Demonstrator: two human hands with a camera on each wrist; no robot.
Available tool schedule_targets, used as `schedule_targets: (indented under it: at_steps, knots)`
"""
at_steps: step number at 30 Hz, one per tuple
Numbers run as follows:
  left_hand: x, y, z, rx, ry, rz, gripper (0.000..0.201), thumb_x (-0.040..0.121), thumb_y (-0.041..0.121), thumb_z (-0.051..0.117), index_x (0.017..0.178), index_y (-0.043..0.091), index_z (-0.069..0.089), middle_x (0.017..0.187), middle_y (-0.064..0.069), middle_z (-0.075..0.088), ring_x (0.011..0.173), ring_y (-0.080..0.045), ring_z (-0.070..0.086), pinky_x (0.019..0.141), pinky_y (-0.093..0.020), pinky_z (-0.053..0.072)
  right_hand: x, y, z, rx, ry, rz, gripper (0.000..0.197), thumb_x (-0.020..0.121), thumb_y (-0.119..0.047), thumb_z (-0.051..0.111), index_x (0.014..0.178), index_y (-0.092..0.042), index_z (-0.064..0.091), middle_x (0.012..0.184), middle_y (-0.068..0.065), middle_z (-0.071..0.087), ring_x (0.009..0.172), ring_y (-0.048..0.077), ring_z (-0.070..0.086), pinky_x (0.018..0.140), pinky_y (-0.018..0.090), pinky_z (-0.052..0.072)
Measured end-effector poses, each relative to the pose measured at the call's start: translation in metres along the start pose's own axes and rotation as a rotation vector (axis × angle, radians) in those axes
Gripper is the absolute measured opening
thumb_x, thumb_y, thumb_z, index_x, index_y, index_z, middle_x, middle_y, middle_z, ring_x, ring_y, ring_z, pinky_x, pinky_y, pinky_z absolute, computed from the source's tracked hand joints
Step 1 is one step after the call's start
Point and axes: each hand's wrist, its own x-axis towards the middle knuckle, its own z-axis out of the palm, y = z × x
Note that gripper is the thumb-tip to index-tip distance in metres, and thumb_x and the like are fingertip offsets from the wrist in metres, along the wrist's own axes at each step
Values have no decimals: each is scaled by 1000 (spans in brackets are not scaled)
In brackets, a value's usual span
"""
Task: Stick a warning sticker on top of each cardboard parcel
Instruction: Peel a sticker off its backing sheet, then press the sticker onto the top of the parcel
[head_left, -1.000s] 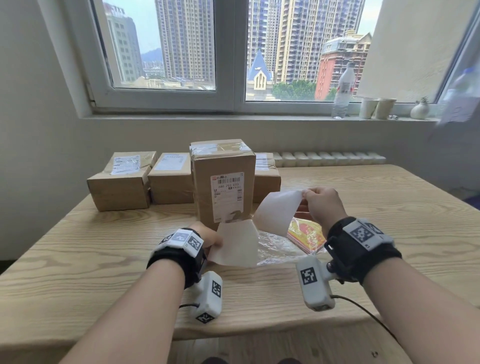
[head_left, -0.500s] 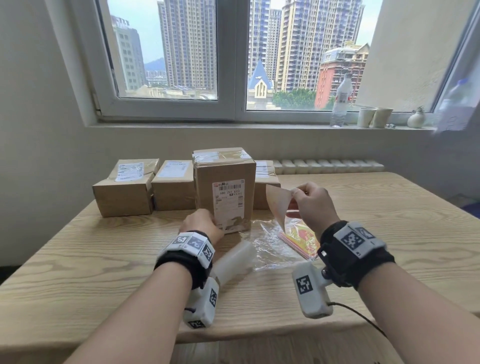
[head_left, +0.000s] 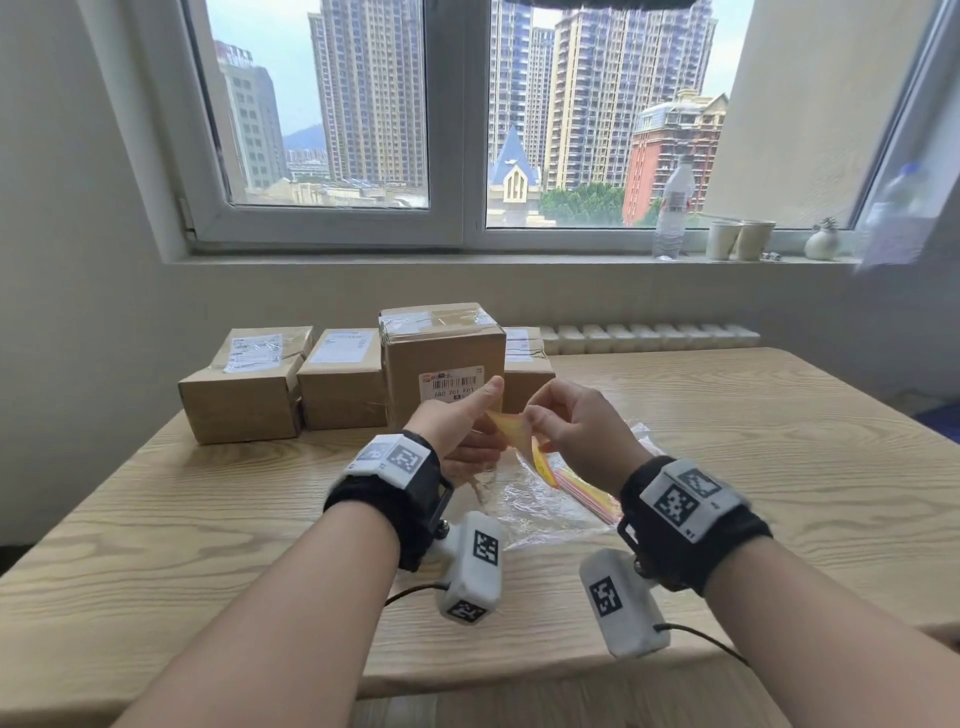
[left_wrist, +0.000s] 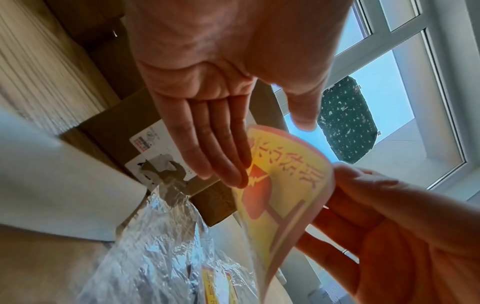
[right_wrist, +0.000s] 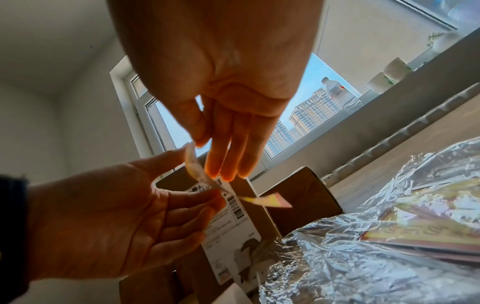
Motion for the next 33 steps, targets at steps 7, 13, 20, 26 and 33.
schedule_targets:
  at_steps: [7, 13, 20, 26, 33]
  knots:
    - [-8, 5, -3, -18, 35, 26, 6, 90, 4, 59, 92, -1, 62, 66, -15, 69, 42, -15, 65, 43, -27, 56, 0, 0, 3, -59, -91, -87, 18, 89, -16, 66, 76, -28, 67, 71, -11, 67, 66, 4, 61, 70, 28, 53]
    - [-2, -1, -10, 3, 78, 47, 12, 89, 6, 62, 101, 3, 64, 97, -16, 70, 83, -28, 69, 68, -40, 58, -3, 3, 1, 12, -150, -47, 10, 84, -24, 72, 85, -15, 75, 84, -4, 75, 79, 8, 72, 73, 24, 58]
    - [-10, -1, -18, 67, 26, 75, 18, 86, -8, 59, 90, 9, 66, 94, -11, 71, 84, -26, 67, 64, -35, 55, 5, 6, -13, -100, 152, 91, 16, 80, -21, 76, 89, -22, 63, 86, -5, 67, 79, 13, 66, 67, 32, 57]
    - [-27, 12, -22, 32, -22, 106, 19, 86, -8, 61, 92, 8, 66, 91, -9, 72, 83, -24, 69, 64, -34, 58, 7, -5, -15, 21, 25, 232, 9, 82, -10, 73, 83, -14, 64, 79, 1, 68, 65, 10, 61, 55, 21, 46]
    - [-34, 50, -44, -67, 90, 206, 18, 84, 2, 69, 100, 4, 61, 94, -13, 74, 75, -19, 72, 59, -26, 59, 41, -43, -21, 209, 145, 217, 14, 86, -5, 68, 85, -12, 56, 91, 10, 67, 73, 18, 68, 60, 29, 55]
